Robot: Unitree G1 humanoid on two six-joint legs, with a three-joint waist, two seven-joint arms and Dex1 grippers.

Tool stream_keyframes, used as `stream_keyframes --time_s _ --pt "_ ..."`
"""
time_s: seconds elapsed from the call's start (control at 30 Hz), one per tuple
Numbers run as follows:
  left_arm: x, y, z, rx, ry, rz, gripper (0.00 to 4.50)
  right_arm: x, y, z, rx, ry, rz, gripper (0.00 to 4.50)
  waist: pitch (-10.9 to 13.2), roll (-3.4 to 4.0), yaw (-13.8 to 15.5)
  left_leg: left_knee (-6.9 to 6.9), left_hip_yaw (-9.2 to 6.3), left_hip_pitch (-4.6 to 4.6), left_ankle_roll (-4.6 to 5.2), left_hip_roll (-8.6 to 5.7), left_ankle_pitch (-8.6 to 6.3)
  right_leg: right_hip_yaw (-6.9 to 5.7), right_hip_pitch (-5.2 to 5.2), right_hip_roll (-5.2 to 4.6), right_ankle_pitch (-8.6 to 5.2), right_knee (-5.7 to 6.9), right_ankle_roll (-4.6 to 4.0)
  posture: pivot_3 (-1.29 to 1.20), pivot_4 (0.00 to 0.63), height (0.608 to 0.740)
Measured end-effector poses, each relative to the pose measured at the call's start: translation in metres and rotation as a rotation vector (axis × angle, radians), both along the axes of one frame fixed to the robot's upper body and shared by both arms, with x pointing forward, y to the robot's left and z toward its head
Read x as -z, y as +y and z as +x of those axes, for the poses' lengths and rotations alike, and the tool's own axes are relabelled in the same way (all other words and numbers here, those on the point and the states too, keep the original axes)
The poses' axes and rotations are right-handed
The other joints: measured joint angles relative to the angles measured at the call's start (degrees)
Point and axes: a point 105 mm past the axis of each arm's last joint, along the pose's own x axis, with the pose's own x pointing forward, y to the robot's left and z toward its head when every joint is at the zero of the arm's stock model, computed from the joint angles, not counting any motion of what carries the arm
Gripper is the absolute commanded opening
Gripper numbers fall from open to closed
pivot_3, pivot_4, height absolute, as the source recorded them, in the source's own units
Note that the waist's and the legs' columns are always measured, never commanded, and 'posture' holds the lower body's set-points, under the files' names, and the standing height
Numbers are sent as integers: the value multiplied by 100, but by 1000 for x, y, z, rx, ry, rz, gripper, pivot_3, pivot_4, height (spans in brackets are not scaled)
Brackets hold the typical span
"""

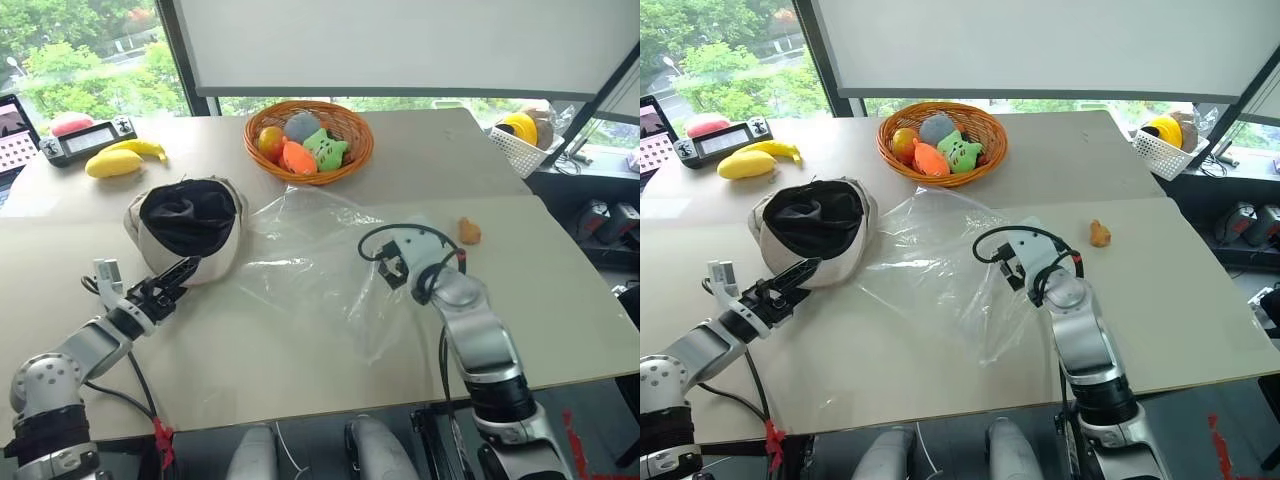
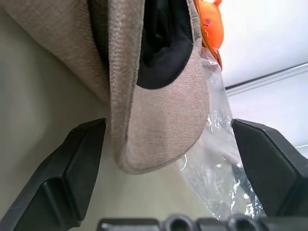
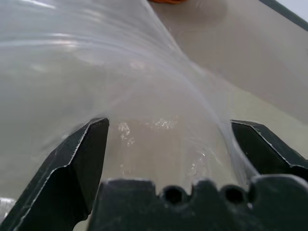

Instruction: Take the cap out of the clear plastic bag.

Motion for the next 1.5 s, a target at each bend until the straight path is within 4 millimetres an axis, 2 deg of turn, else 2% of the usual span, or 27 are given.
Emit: stream_keyframes --time_s 0.07,0.17,0.33,0.47,0.53,0.6,0.67,0.77,0.87,0.93,1.07,1.23,1.5 --pt "2 12 -5 -24 -7 68 4493 10 -10 -18 -80 78 -51 4450 0 0 2 -1 1 2 0 0 0 0 0 0 -4 -2 5 0 150 740" --pt "4 19 -6 -41 -26 124 4493 12 -16 -32 -137 122 -42 4450 0 0 -6 -2 3 10 0 3 0 1 4 2 -25 -2 30 0 150 740" --pt "-3 46 -6 -152 -75 235 4493 -10 -57 -54 -138 150 48 4450 0 -1 14 -1 3 8 0 4 0 1 8 2 -26 -6 32 0 150 740" --pt "-18 72 9 -294 -111 440 4493 -26 -74 -66 -154 161 145 4450 0 -1 51 -1 3 8 0 3 0 0 12 3 -26 -7 32 0 150 740" --pt "-23 82 14 -363 -118 524 4493 -36 -80 -66 -144 133 212 4450 -1 -1 45 -1 3 9 0 3 0 1 16 2 -26 -11 33 0 150 740" --pt "-23 94 22 -459 -105 645 4493 -55 -96 -50 -38 14 337 4450 -2 -3 24 0 6 10 -1 2 0 5 17 2 -22 -16 37 0 150 740" --pt "-19 100 26 -536 -98 701 4493 -63 -113 -39 77 -73 380 4450 -2 -3 33 0 6 9 -1 2 1 6 16 2 -20 -15 34 0 150 740" --pt "2 110 23 -633 -34 759 4493 -56 -125 -28 217 -158 381 4450 -2 -3 28 -5 6 -4 0 2 0 6 2 2 -3 -14 6 0 150 740" --pt "14 113 21 -684 -11 791 4493 -43 -123 -23 280 -194 345 4450 -2 -3 36 -4 5 -19 -1 0 0 5 -9 -1 -2 -15 6 0 150 740" --pt "15 118 19 -727 -9 832 4493 -32 -119 -22 304 -215 282 4450 -2 -3 42 -4 5 -18 -1 -1 0 4 -7 -3 -2 -15 6 0 150 740" --pt "17 121 17 -778 -16 857 4493 -18 -121 -21 361 -239 269 4450 -2 -3 46 -2 5 -8 -1 -2 0 4 2 -3 -2 -12 7 0 150 740" --pt "17 121 17 -790 -44 875 4493 -14 -127 -23 392 -251 256 4450 -2 -3 38 -2 5 -3 -2 -1 0 4 4 -2 -2 -9 7 0 150 740" --pt "19 110 26 -762 -78 856 4493 -6 -130 -27 400 -230 243 4450 -2 -3 36 -2 5 -2 -2 -2 0 4 7 -2 -2 -8 8 0 150 740"
